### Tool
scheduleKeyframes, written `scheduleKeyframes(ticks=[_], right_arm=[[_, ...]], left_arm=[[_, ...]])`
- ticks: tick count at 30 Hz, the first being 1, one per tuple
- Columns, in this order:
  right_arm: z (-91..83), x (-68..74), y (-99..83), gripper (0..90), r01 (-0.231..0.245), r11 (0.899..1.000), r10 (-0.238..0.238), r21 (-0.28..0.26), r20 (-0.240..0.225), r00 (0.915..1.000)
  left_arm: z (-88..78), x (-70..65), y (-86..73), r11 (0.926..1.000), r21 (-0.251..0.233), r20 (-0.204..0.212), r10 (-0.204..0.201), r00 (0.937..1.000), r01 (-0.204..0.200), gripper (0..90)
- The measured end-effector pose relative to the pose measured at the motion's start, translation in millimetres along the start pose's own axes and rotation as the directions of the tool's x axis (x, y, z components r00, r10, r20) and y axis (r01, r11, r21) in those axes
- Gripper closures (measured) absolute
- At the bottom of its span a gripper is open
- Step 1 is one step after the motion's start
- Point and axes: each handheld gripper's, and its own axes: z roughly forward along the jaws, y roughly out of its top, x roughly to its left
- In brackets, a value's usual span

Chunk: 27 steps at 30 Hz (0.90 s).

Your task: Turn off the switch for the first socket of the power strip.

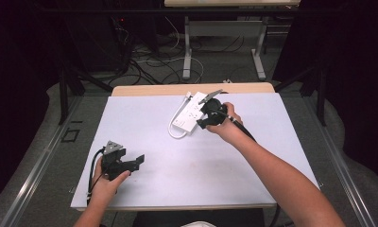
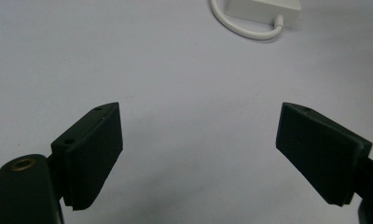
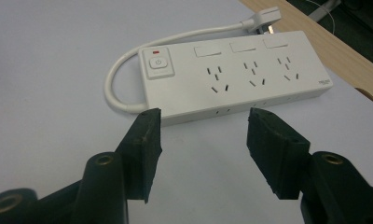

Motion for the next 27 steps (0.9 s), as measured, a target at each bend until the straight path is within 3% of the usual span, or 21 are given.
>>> scheduleKeyframes(ticks=[1,3,13,15,27], right_arm=[[2.8,-1.1,1.5,44.6,-0.026,1.0,0.026,-0.008,0.003,0.9997],[2.7,-3.2,2.5,44.6,-0.015,1.0,0.015,0.009,0.007,0.9999],[12.4,-12.9,7.1,44.6,-0.048,0.998,0.049,-0.04,0.023,0.9986],[13.8,-13.7,8.4,44.1,-0.074,0.997,0.075,-0.038,0.019,0.997],[23.6,-20.8,18.8,43.5,-0.096,0.994,0.098,-0.047,0.034,0.9946]], left_arm=[[0.0,0.1,0.0,1.0,0.0,0.0,0.0,1.0,0.0,14.7],[-0.3,0.3,0.0,1.0,0.003,0.001,0.001,1.0,-0.001,14.7],[0.1,0.6,-0.1,1.0,0.004,0.004,0.0,1.0,0.0,14.7],[0.3,0.5,-0.2,1.0,0.002,0.006,-0.001,1.0,0.001,14.7],[-0.1,1.4,-0.1,0.9999,0.013,0.01,0.001,0.9999,-0.001,14.8]])
